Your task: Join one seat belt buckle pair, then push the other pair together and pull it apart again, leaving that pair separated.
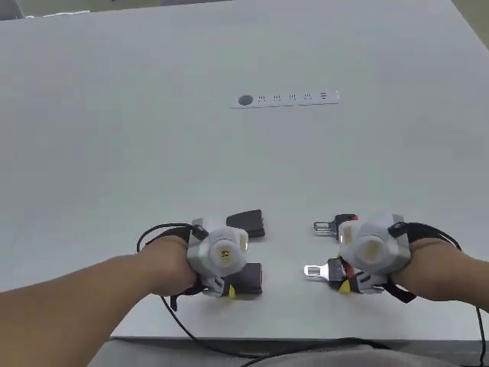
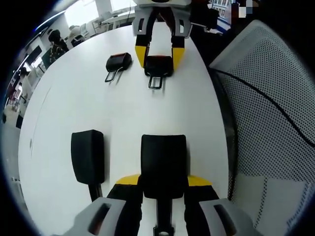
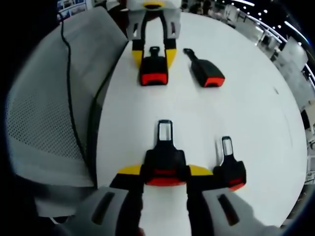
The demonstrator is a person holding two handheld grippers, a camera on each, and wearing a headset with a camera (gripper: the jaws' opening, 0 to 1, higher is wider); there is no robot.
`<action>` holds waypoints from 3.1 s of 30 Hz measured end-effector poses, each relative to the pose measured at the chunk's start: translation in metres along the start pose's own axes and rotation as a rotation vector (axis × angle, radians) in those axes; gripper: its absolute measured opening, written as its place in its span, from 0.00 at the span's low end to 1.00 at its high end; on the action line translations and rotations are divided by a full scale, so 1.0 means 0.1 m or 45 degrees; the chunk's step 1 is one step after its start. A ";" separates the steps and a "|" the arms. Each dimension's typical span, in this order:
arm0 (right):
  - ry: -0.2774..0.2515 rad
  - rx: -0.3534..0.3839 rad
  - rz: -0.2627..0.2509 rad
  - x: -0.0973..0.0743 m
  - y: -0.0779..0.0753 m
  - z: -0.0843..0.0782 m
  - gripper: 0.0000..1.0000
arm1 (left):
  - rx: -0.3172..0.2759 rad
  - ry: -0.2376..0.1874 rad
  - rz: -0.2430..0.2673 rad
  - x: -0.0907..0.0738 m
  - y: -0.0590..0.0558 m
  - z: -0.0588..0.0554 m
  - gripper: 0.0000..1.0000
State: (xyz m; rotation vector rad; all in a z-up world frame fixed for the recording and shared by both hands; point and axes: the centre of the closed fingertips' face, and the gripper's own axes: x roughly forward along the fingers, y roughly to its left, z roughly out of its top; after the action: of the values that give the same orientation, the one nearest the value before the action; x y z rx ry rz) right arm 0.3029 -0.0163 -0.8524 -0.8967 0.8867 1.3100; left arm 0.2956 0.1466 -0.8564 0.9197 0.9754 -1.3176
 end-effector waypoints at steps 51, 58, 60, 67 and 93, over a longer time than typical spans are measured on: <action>-0.121 -0.075 0.043 0.29 0.14 0.67 0.32 | -0.028 0.037 0.008 0.06 -0.01 -0.01 0.33; -0.150 -0.084 0.025 0.32 0.12 0.73 0.32 | -0.012 0.021 0.000 0.06 0.00 0.01 0.33; -0.150 -0.064 0.025 0.34 0.11 0.76 0.32 | -0.007 0.011 -0.002 0.06 0.00 0.03 0.33; -0.147 -0.053 0.033 0.35 0.11 0.79 0.30 | 0.010 0.029 -0.004 0.07 0.00 0.02 0.32; -0.182 -0.068 0.052 0.41 0.12 0.88 0.29 | -0.006 -0.061 -0.019 0.05 0.03 -0.03 0.32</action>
State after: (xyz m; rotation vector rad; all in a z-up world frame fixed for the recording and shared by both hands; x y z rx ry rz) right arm 0.2962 0.0812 -0.8549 -0.8188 0.7655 1.4202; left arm 0.2988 0.1483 -0.8623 0.8747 0.9491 -1.3432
